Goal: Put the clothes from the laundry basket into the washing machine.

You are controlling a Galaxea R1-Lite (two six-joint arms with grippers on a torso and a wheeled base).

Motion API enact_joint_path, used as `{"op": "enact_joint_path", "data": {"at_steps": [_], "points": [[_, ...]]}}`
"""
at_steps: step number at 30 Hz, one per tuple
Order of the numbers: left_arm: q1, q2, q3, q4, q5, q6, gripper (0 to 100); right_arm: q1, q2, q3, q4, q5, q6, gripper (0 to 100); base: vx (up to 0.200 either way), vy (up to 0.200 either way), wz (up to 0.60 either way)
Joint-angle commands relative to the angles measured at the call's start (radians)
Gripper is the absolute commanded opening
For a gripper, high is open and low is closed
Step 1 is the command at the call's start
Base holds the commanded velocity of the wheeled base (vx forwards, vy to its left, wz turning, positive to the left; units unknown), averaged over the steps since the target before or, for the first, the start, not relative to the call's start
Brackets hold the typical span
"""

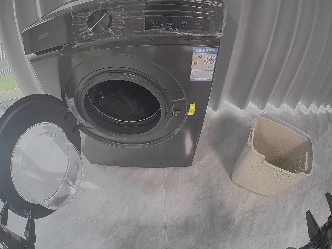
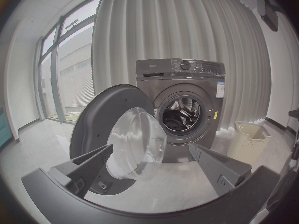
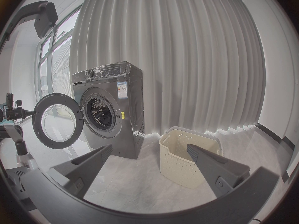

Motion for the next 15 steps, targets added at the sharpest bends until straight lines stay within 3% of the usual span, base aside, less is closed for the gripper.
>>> {"op": "enact_joint_path", "data": {"at_steps": [1, 2, 3, 10, 15], "points": [[0.0, -0.009, 0.016, 0.007, -0.072, -0.012, 100, 0.0, 0.0, 0.016, 0.0, -0.001, 0.0, 100, 0.0, 0.0, 0.0], [0.0, -0.009, 0.018, 0.021, -0.106, -0.012, 100, 0.0, 0.0, 0.016, 0.0, -0.001, 0.0, 100, 0.0, 0.0, 0.0], [-0.002, -0.006, 0.016, 0.068, -0.172, -0.021, 100, 0.0, 0.0, 0.016, 0.0, -0.001, 0.0, 100, 0.0, 0.0, 0.0], [0.0, -0.009, 0.016, 0.064, -0.144, -0.012, 100, 0.0, 0.0, 0.016, -0.002, -0.002, -0.002, 100, 0.0, 0.0, 0.0], [0.0, -0.009, 0.016, 0.064, -0.14, -0.015, 100, 0.0, 0.0, 0.016, -0.002, -0.001, -0.005, 100, -0.2, 0.0, 0.0]]}}
